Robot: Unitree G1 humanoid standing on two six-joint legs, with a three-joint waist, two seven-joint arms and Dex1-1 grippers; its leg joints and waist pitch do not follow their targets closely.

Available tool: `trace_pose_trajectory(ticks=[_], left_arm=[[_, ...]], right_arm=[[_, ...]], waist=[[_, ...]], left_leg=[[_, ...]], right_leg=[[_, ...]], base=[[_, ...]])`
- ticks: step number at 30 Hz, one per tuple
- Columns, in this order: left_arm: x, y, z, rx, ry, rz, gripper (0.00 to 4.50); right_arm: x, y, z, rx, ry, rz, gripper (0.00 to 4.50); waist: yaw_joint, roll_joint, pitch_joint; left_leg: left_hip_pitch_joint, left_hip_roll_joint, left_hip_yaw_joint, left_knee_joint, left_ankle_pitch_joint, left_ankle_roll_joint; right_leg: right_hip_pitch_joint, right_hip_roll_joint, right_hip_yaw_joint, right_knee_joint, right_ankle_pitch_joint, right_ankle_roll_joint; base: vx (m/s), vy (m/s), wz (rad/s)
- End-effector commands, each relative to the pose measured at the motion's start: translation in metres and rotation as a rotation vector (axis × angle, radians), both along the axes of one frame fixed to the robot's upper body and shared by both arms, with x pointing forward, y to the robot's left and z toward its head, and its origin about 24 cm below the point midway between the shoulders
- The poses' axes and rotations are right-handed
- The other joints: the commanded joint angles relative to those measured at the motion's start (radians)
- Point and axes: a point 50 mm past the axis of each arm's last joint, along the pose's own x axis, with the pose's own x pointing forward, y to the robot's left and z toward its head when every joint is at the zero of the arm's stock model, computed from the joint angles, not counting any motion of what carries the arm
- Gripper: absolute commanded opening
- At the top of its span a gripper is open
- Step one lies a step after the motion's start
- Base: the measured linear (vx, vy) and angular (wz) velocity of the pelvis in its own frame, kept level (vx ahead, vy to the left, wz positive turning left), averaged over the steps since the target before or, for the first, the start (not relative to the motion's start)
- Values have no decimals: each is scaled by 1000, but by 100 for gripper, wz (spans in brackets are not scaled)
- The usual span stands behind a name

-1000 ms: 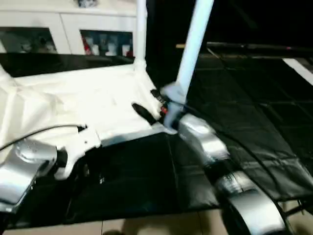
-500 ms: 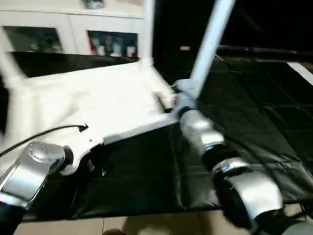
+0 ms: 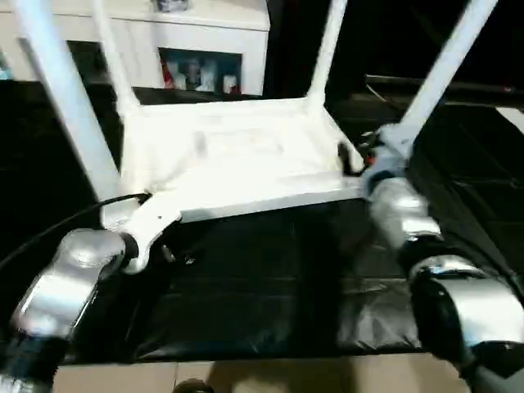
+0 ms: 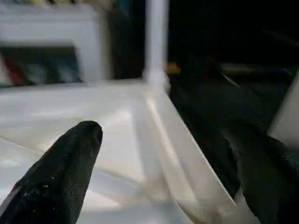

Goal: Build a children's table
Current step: Rotate table base

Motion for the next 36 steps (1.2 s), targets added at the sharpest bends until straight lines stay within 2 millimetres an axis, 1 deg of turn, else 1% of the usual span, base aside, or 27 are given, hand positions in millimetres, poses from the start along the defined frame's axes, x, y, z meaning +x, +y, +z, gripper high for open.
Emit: trace_pose_trajectory(ticks=[1, 4, 5, 6, 8, 10, 11, 14, 15, 16, 18, 19, 21, 22, 23, 24, 25, 26, 27, 28, 29, 30, 31, 32, 34, 35, 36], left_arm=[[-5, 1, 9, -61, -22, -11, 440], [-14, 11, 6, -68, 8, 11, 440], [-16, 14, 6, -71, 20, 18, 440], [-21, 19, 6, -76, 38, 25, 440], [-33, 35, 8, -79, 96, 45, 440], [-39, 45, 10, -63, 124, 62, 440], [-44, 54, 12, -38, 144, 76, 440], [-48, 66, 15, -17, 169, 102, 440], [-49, 72, 17, -5, 178, 121, 440], [-50, 77, 18, 4, 185, 134, 440], [-50, 93, 22, 40, 190, 205, 440], [-49, 100, 25, 59, 184, 236, 440], [-41, 116, 33, 103, 115, 321, 440], [-37, 122, 37, 111, 83, 354, 440], [-35, 123, 38, 110, 69, 362, 440], [-26, 127, 47, 91, -5, 399, 440], [-21, 129, 51, 73, -37, 413, 440], [-16, 128, 56, 46, -71, 410, 440], [-11, 125, 58, 18, -91, 396, 440], [-9, 124, 58, 7, -96, 391, 440], [-3, 120, 60, -26, -112, 375, 440], [0, 116, 61, -61, -124, 362, 440], [7, 110, 63, -116, -142, 342, 440], [9, 109, 64, -127, -148, 338, 440], [14, 105, 65, -160, -162, 338, 440], [20, 105, 66, -168, -178, 354, 440], [25, 104, 66, -177, -192, 368, 440]], right_arm=[[-4, 4, 1, 14, -56, 84, 450], [-7, 9, 1, 58, -83, 146, 450], [-8, 10, 1, 81, -91, 159, 450], [-9, 12, 1, 111, -107, 178, 450], [-14, 15, 0, 185, -126, 252, 450], [-17, 15, -2, 219, -120, 289, 450], [-20, 16, -4, 241, -106, 330, 450], [-24, 19, -8, 272, -80, 380, 450], [-26, 21, -11, 279, -60, 413, 450], [-28, 23, -13, 283, -46, 437, 450], [-37, 28, -19, 161, -51, 526, 450], [-42, 30, -22, 69, -62, 561, 450], [-48, 29, -31, -4, -34, 574, 450], [-49, 28, -34, -12, -17, 557, 450], [-49, 28, -35, -15, -9, 557, 450], [-50, 27, -41, -34, 49, 553, 450], [-51, 26, -45, -41, 88, 551, 450], [-52, 25, -51, -56, 146, 543, 450], [-52, 23, -56, -79, 189, 529, 450], [-53, 23, -58, -91, 197, 525, 450], [-54, 22, -61, -129, 216, 515, 450], [-54, 22, -63, -139, 221, 509, 450], [-54, 22, -64, -154, 229, 493, 450], [-53, 22, -64, -155, 232, 490, 450], [-53, 24, -65, -157, 236, 483, 450], [-51, 26, -64, -159, 240, 471, 450], [-50, 28, -64, -158, 246, 460, 450]], waist=[[-5, 15, -75], [-18, 14, -69], [-20, 16, -68], [-23, 16, -67], [-27, 15, -64], [-26, 20, -64], [-27, 19, -61], [-21, 23, -59], [-19, 30, -59], [-19, 27, -59], [-16, 25, -59], [-15, 26, -60], [-14, 26, -59], [-14, 17, -60], [-12, 22, -60], [-13, 22, -60], [-10, 22, -60], [-9, 24, -60], [-7, 19, -59], [-5, 21, -58], [-5, 19, -56], [-2, 19, -59], [-3, 18, -60], [2, 22, -62], [0, 21, -65], [-2, 21, -63], [0, 22, -64]], left_leg=[[5, 38, -16, -70, -171, 4], [4, 40, -18, -73, -201, 18], [12, 40, -17, -73, -220, 15], [13, 41, -18, -74, -227, 13], [10, 44, -22, -79, -241, 15], [19, 43, -20, -78, -248, 16], [16, 44, -20, -82, -258, 15], [24, 45, -20, -83, -277, 5], [24, 44, -21, -84, -278, 1], [21, 44, -23, -86, -278, -2], [23, 43, -22, -86, -288, -6], [23, 42, -23, -86, -285, -9], [23, 41, -23, -87, -288, -15], [23, 40, -23, -86, -278, -15], [25, 41, -24, -86, -276, -19], [22, 42, -27, -88, -275, -20], [28, 39, -24, -86, -275, -23], [24, 42, -27, -88, -271, -27], [26, 41, -26, -89, -273, -28], [31, 41, -25, -88, -288, -37], [28, 41, -28, -91, -306, -43], [35, 41, -26, -89, -312, -47], [32, 40, -25, -88, -303, -48], [36, 41, -24, -86, -300, -52], [26, 42, -28, -88, -281, -53], [25, 40, -27, -89, -281, -51], [31, 39, -25, -87, -285, -52]], right_leg=[[58, -63, 58, -50, -82, -214], [58, -65, 59, -59, -163, -209], [51, -62, 59, -65, -205, -203], [50, -62, 59, -66, -217, -203], [51, -61, 59, -67, -244, -191], [45, -57, 60, -68, -245, -198], [45, -56, 60, -70, -256, -198], [39, -58, 62, -76, -288, -194], [40, -59, 62, -75, -288, -195], [42, -57, 62, -74, -284, -192], [40, -59, 61, -77, -295, -182], [41, -59, 61, -77, -300, -177], [39, -61, 61, -81, -313, -168], [41, -61, 63, -80, -314, -166], [41, -63, 64, -80, -314, -167], [44, -63, 63, -79, -313, -168], [39, -59, 62, -80, -310, -170], [44, -62, 63, -77, -292, -177], [43, -60, 62, -79, -296, -175], [41, -64, 63, -80, -308, -175], [44, -67, 62, -83, -343, -166], [40, -68, 63, -84, -347, -163], [42, -70, 65, -82, -335, -167], [38, -71, 65, -82, -314, -176], [49, -71, 64, -72, -270, -181], [49, -67, 63, -75, -273, -177], [44, -66, 63, -78, -274, -176]], base=[[0, 0, 0], [0, 0, 0], [0, 0, 0], [0, 0, 0], [0, 0, 0], [0, 0, 0], [0, 0, 0], [0, 0, 0], [0, 0, 0], [0, 0, 0], [0, 0, 0], [0, 0, 0], [0, 0, 0], [0, 0, 0], [0, 0, 0], [0, 0, 0], [0, 0, 0], [0, 0, 0], [0, 0, 0], [0, 0, 0], [0, 0, 0], [0, 0, 0], [0, 0, 0], [0, 0, 0], [0, 0, 0], [0, 0, 0], [0, 0, 0]])
